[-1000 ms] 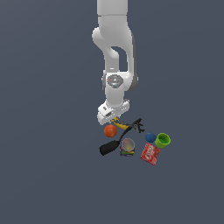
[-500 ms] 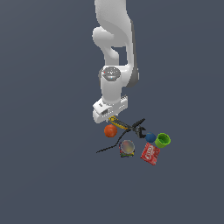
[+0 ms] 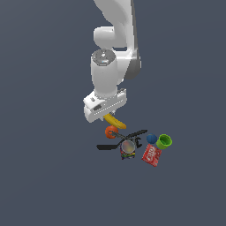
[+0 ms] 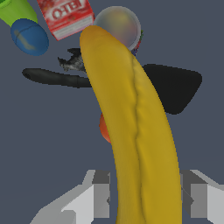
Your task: Pick up a designated object from a clutter of objects.
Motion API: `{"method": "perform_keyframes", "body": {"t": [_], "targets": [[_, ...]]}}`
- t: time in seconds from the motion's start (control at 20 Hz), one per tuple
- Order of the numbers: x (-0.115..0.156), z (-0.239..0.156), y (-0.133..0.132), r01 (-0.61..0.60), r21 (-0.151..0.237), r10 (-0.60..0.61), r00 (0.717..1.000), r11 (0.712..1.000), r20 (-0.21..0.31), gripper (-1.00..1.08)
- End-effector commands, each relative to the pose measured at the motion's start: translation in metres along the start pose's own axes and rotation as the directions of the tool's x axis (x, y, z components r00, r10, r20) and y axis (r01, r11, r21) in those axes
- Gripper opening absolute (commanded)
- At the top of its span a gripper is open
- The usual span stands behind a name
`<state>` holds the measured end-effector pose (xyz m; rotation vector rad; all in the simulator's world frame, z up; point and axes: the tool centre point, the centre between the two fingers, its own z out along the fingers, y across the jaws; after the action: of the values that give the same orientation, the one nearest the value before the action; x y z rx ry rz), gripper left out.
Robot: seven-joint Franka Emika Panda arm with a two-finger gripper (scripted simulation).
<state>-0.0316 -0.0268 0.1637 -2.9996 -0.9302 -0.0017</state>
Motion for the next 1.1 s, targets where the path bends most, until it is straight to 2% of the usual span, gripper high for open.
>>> {"method": "perform_keyframes", "body": {"t": [0.0, 0.55, 1.05], "targets": [[0.005, -0.022, 0.011, 0.000, 0.000, 0.000, 1.000, 1.000, -0.001, -1.00], [0.029, -0.115, 0.061, 0.001, 0.000, -0.001, 1.000, 1.000, 0.000, -1.00], [0.047, -0.182, 0.099, 0.001, 0.000, -0.001, 1.000, 1.000, 0.000, -1.00]]}}
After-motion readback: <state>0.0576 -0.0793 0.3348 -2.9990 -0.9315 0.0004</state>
